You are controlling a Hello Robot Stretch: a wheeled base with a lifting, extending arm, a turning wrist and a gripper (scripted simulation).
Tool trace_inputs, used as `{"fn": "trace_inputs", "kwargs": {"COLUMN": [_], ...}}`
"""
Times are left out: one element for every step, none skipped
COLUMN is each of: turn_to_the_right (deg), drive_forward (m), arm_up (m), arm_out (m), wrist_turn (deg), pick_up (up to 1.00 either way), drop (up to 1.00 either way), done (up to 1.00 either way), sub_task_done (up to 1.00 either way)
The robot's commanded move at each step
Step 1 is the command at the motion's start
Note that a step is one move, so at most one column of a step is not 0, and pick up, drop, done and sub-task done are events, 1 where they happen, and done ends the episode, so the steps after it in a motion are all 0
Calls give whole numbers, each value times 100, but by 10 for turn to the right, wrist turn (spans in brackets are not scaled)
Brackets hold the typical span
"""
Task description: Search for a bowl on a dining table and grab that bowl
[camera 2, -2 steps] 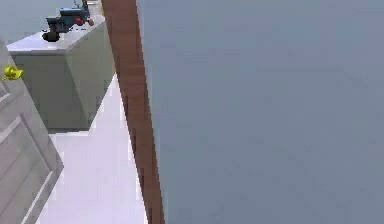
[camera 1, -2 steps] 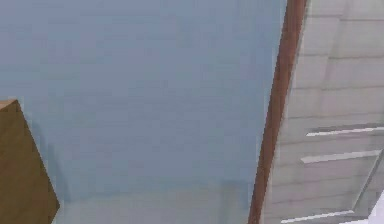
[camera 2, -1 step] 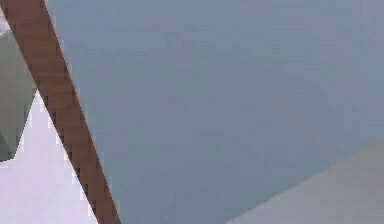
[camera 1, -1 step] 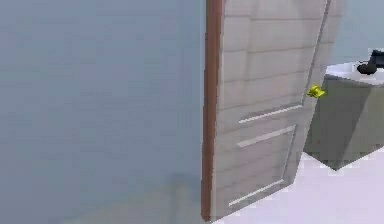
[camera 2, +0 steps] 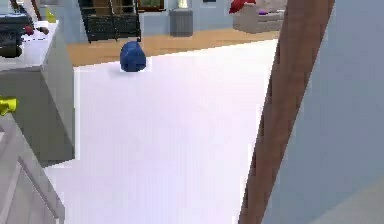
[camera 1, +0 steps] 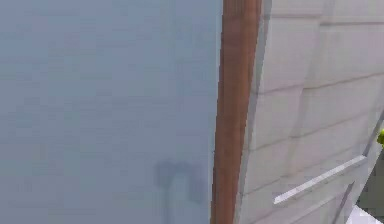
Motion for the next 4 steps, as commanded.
{"fn": "trace_inputs", "kwargs": {"turn_to_the_right": [450,390,0,450], "drive_forward": [0,0,85,0], "arm_up": [0,0,0,0], "arm_out": [0,0,0,0], "wrist_turn": [0,0,0,0], "pick_up": [0,0,0,0], "drop": [0,0,0,0], "done": [0,0,0,0], "sub_task_done": [0,0,0,0]}}
